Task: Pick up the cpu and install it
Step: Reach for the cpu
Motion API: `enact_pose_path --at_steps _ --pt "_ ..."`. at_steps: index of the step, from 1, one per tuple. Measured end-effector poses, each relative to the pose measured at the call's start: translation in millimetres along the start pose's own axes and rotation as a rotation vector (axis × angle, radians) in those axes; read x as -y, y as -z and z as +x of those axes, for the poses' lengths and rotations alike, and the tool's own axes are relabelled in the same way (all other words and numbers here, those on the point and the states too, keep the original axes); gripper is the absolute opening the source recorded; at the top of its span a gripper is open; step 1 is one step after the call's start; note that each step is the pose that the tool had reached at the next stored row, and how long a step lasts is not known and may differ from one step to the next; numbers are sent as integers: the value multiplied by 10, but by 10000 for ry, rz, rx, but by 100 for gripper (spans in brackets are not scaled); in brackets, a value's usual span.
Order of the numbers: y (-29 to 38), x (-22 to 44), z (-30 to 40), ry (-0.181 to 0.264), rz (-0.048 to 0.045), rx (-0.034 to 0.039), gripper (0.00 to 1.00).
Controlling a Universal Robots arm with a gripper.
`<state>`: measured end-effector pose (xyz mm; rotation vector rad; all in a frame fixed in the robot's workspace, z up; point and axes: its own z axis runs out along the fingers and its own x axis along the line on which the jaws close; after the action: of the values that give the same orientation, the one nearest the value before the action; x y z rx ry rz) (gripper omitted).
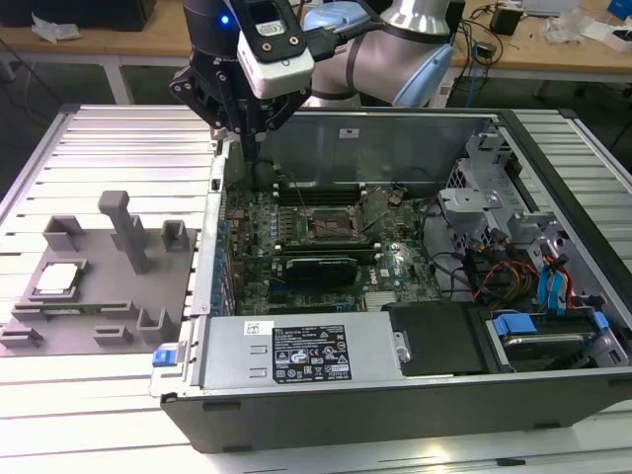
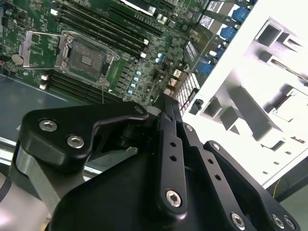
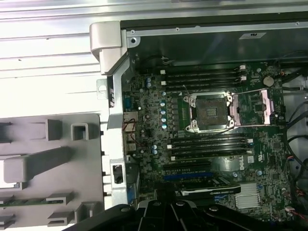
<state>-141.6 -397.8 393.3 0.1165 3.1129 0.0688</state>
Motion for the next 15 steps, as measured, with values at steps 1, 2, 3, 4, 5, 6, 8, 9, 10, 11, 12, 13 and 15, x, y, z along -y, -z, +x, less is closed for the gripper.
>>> enact_pose_path --at_steps 1,2,3,4,5,6,8,9,10,11,12,13,15 --pt "0 0 9 0 -1 1 11" --pt "0 1 16 -1 -1 1 11" --pt "0 1 32 0 -1 1 11" --pt "1 -1 71 0 -1 1 11" --pt "1 -1 77 0 -1 1 11" --pt "2 -2 86 1 -1 1 11" --pt "2 -2 108 1 0 1 11" --pt "3 -2 121 0 -1 2 11" --pt "3 -3 131 0 -1 3 11" --pt "3 -3 149 0 -1 3 11" --pt "3 -4 159 0 -1 5 11" --pt "4 -4 169 0 -1 5 11" --pt "5 -5 204 0 -1 8 11"
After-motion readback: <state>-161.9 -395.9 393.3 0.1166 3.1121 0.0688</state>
